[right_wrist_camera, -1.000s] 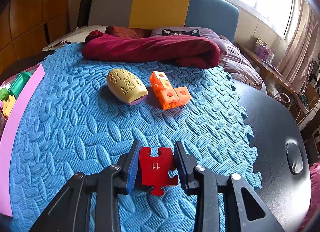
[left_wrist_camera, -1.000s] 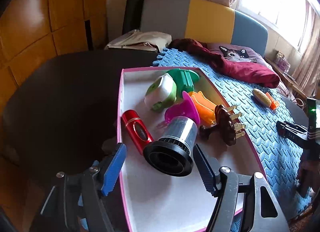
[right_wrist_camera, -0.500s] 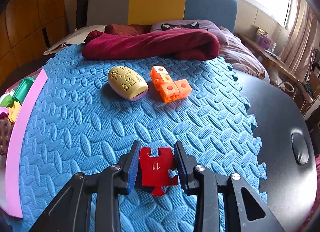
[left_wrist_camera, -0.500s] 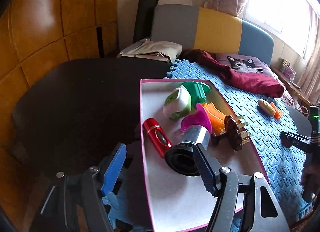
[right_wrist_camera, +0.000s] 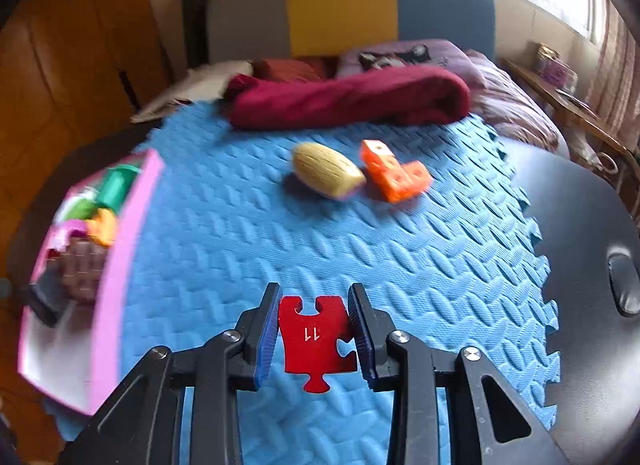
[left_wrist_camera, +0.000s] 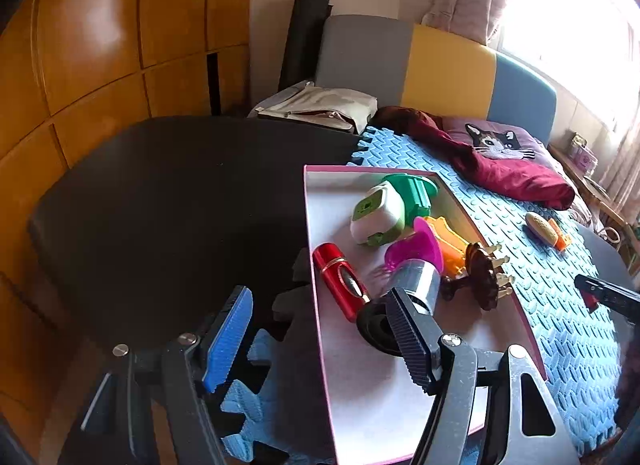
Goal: Organize rigid objects
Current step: 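Carry the red puzzle piece into the tray with the right tool and open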
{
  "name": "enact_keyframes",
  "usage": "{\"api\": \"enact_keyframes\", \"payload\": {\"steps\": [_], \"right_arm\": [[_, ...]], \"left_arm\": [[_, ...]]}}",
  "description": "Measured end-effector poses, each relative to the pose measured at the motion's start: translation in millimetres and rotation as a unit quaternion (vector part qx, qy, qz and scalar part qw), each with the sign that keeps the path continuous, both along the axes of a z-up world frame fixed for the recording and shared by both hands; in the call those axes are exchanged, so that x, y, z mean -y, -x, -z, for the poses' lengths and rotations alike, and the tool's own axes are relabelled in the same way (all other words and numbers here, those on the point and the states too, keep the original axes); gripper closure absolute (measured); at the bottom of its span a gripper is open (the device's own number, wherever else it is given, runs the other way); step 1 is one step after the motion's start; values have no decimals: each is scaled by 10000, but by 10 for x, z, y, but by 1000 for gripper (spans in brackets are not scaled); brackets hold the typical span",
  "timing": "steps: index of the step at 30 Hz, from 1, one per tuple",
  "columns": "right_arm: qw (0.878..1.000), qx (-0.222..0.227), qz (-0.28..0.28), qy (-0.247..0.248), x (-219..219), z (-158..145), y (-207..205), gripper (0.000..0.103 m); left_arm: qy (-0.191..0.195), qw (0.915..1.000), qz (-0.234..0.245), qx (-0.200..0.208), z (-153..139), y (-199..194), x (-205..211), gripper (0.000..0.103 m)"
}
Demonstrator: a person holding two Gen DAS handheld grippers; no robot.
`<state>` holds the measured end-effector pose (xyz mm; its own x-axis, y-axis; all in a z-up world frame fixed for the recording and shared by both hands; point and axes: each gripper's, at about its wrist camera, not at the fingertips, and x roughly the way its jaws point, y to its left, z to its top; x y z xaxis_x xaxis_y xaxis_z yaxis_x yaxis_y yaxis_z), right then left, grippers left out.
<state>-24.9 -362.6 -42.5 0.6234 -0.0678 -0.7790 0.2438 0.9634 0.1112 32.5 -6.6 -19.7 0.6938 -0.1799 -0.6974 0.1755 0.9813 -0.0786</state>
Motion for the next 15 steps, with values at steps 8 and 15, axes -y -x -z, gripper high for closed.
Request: {"api": "enact_keyframes", "payload": {"steps": [8,15], "right_arm": [[9924,553,-1060,-298,-755,-318,48,69],[9745,599,-2109,-486,-1545,-322,-62,69]], "left_arm": [[-4,9998,-174,-7,17,-31,-136,33],[8,9996,-294,8,21,-45,-235,33]]}}
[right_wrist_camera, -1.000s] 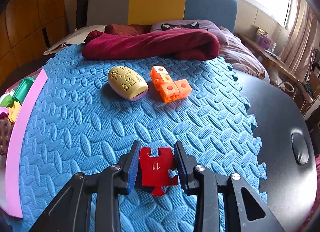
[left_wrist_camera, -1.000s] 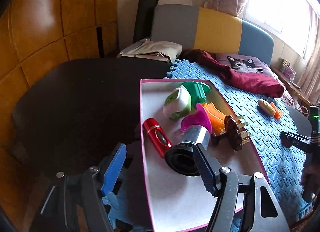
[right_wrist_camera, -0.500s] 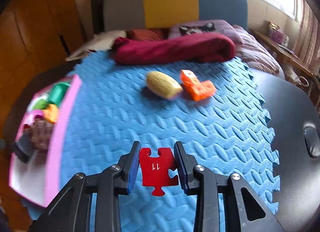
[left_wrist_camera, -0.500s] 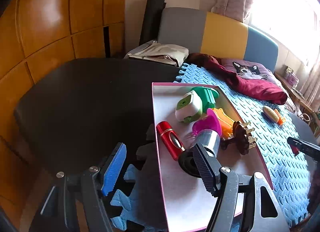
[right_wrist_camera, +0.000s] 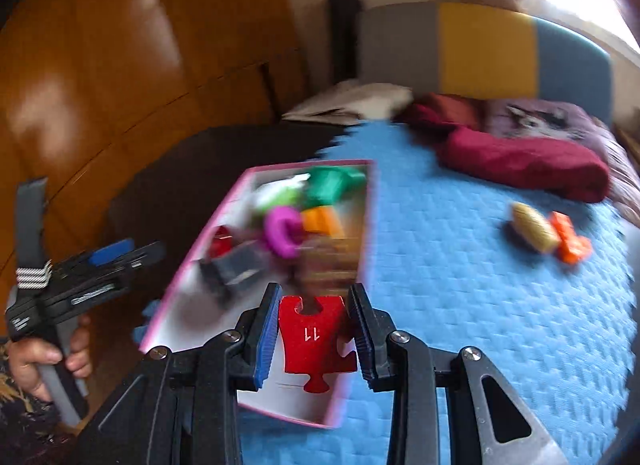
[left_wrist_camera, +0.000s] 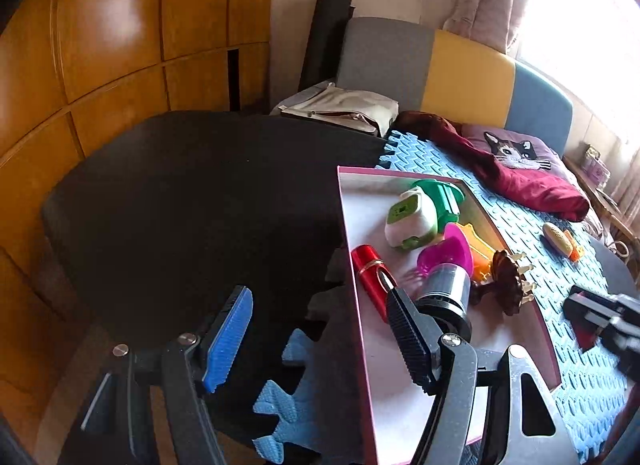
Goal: Organize rigid objects
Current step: 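Carry the red puzzle piece into the tray with the right tool and open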
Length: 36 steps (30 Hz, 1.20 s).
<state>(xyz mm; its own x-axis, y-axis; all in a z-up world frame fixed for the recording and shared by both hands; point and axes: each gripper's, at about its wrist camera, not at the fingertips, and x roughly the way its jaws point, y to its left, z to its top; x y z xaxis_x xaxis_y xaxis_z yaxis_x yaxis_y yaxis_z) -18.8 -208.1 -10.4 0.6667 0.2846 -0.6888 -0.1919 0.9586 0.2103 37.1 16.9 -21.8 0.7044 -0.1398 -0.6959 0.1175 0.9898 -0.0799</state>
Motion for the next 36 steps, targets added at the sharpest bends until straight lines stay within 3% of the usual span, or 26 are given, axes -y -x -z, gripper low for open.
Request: {"api": "enact_keyframes", "payload": {"steps": [5,16,36], "right_arm": [[9994,-250,-243,61,-325,197,-185,69],[9950,-900,-146,416,-505,619,-429,69],[9982,-568,37,171,-383,531,-349,65]], "left_arm": [[18,10000,-29,-4,14,-1,-41,33],[-87,10000,1,-2,70,6,-26,33],[-167,9998,114,-30,75,58,39,33]]}}
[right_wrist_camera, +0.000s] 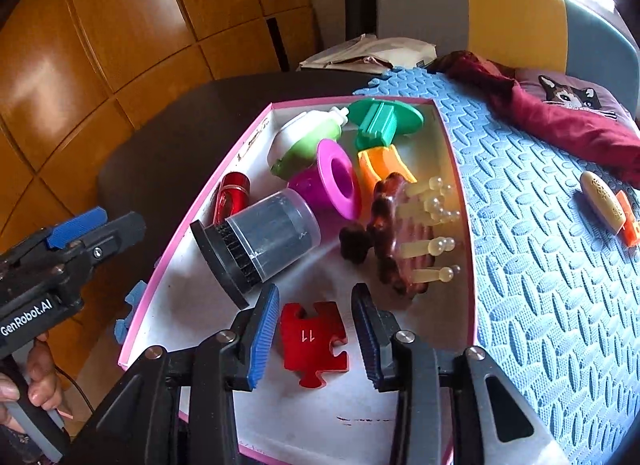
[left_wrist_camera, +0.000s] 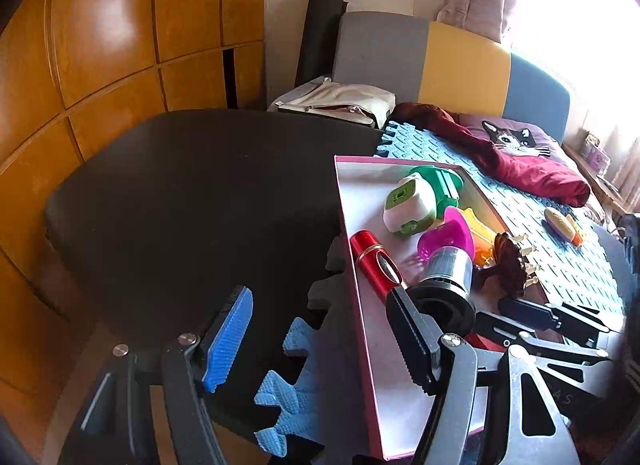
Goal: Organize rigid objects
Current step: 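Carry the red puzzle piece into the tray with the right tool and open, then withdraw both open tools from the tray back over the mat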
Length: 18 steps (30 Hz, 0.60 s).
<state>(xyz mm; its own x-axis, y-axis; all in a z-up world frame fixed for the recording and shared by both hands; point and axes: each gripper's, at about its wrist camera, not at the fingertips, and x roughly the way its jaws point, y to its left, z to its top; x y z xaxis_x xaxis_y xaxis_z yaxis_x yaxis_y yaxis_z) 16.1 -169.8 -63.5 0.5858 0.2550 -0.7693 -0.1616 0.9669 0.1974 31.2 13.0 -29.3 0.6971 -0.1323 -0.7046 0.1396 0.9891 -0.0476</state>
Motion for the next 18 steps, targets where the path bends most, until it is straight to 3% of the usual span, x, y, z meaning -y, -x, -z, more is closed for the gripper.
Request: {"api": "enact_keyframes", "payload": {"steps": [18], "right_arm": [[9974,671,243,-136,347,-486,194,65]], "left_arm": [[-94,9999,125,44,-38,32,81,31]]}}
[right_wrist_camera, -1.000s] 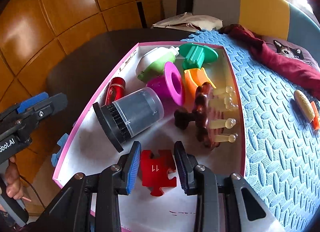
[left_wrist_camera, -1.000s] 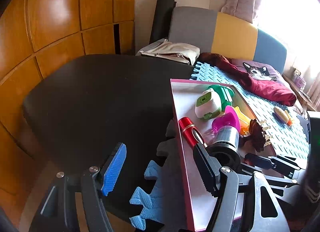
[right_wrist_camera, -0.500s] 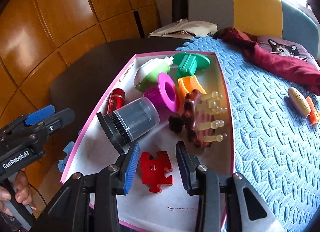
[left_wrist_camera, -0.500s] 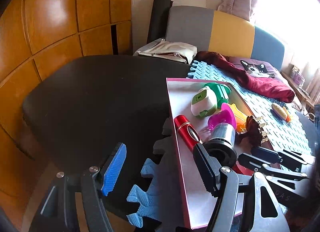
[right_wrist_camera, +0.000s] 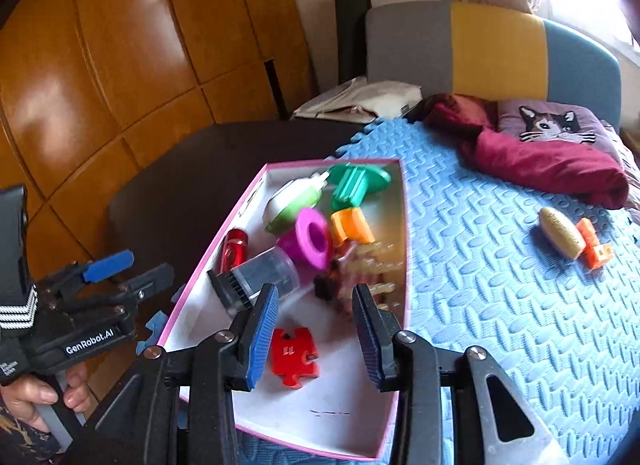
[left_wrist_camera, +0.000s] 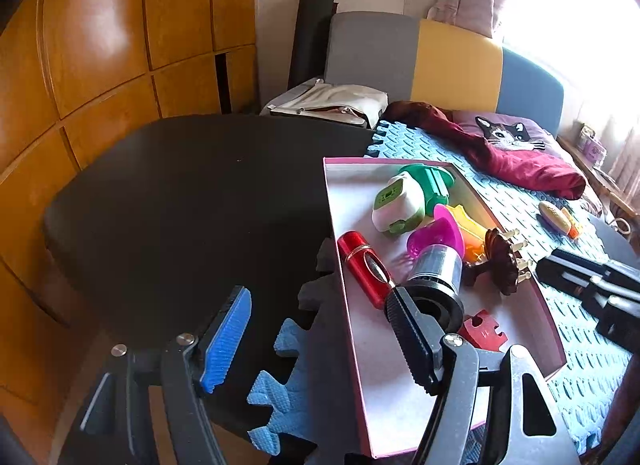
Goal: Organize rigid objects
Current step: 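Withdraw both open tools from the tray back over the mat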
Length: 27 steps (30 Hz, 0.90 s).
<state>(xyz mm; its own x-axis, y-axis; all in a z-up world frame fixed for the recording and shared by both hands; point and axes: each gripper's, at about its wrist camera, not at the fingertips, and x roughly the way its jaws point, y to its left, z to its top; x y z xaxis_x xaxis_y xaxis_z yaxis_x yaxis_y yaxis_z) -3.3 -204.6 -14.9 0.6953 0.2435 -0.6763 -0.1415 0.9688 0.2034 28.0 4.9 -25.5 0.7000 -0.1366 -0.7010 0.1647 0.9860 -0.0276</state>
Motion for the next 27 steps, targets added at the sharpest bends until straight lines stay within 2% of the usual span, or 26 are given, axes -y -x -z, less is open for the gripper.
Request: {"api": "enact_keyframes", "payload": {"steps": [7,16,23,27], "right_arm": [[9992,22,390,128,404,-65,4,65],[9899,-83,1369,347,1286,-57,30,65],[9723,-328,2260,504,2030,181,98,65],[9557,-632,2871,116,2408,340,144,65]], "left_arm": [[-63,9999,89,16,-23,1,61,31],[-175,9993,305,162,-141,-14,235,31],[-304,9976,560,281,-249,-66,482,31],[-375,9959,751,324,-290,-101,669,31]]}}
